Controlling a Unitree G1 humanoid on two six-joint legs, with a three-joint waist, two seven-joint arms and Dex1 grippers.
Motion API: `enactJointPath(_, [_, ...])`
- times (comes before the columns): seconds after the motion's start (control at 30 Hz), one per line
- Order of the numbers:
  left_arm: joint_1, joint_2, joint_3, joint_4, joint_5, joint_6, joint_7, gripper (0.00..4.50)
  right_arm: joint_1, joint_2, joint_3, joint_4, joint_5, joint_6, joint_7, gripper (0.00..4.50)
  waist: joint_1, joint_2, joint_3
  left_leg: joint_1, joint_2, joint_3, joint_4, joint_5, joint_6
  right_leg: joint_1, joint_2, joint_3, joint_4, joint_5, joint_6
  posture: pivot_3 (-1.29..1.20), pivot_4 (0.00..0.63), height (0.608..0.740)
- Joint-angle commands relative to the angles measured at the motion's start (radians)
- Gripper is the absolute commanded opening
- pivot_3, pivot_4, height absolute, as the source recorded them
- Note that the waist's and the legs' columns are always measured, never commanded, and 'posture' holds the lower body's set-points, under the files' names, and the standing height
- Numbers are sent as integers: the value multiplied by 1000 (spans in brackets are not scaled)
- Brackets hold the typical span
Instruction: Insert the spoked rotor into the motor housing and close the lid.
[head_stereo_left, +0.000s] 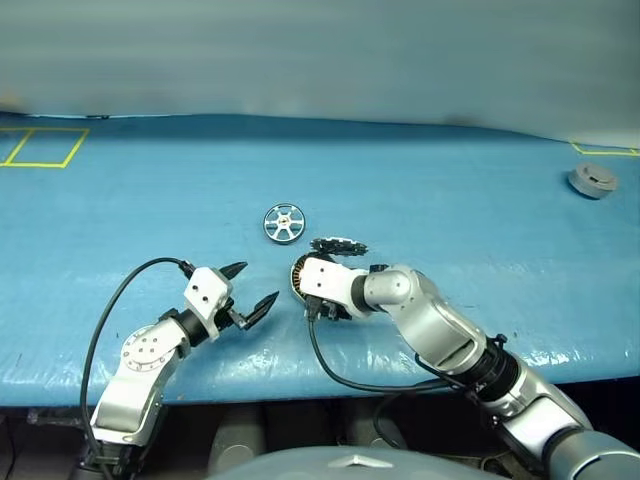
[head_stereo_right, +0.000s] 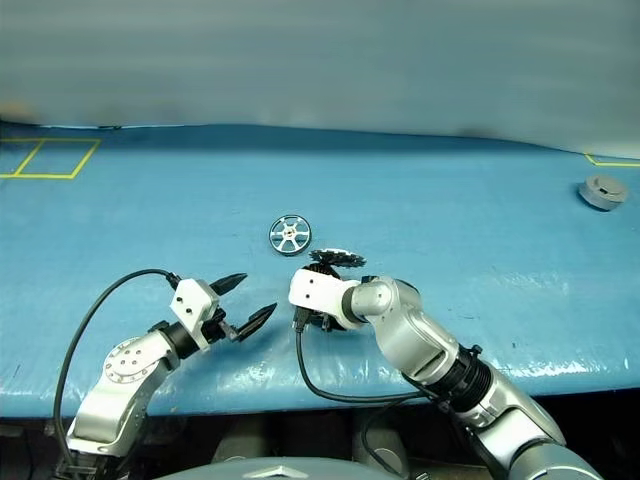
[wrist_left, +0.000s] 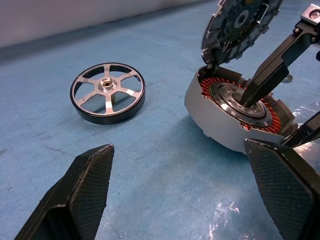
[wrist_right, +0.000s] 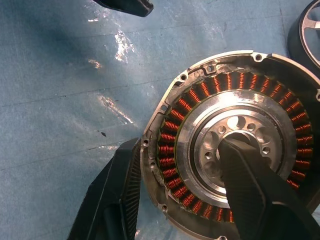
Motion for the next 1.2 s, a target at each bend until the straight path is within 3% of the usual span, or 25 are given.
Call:
enactJointPath(0.03, [1,-4,14,-50,-14,-3,9,4500,4,37,33,55,53,16,26,2749,-2,0,0,0,1,0,0,0,0,0,1,0,0,0,-1,0,150,740])
enactJointPath(0.2, [-5,-6,6,-45,-20,1,5,4500,-4,111,-55,14,94,121,-22,4305,3,1,1,-3,2,1,-2,0,0,-1,2,-1,0,0,-3,0,150,740])
enactJointPath(0.57, [-49,-6,-14,-13,-32,4,-28,4500,-48,73,-226,-275,234,400,-80,4305,17,5,7,-10,1,2,-2,-1,-2,-5,1,-1,-1,0,-3,0,150,740])
enactJointPath(0.67, [-56,-5,-15,-10,-34,4,-40,4500,2,68,-338,-354,281,434,-105,4305,19,5,8,-10,1,2,-2,-1,-2,-6,1,-1,-2,0,-3,0,150,740])
enactJointPath(0.83, [-46,6,-19,-29,-44,12,-61,4500,305,93,-628,-390,366,140,-123,4305,32,5,8,-11,0,1,-3,-3,-2,-4,1,-1,-3,-3,0,0,150,740])
enactJointPath(0.97, [-29,15,-19,-45,-70,20,-92,4500,496,153,-735,-289,278,-38,-343,4305,26,7,10,-11,-2,2,-3,-4,-2,-4,-1,1,-3,-4,2,0,150,740])
enactJointPath(1.2, [-32,20,-19,-57,-94,50,-108,4500,630,331,-759,-124,261,-299,-546,4305,15,11,13,-9,0,3,-1,-4,-2,-4,1,1,-1,-4,2,0,150,740])
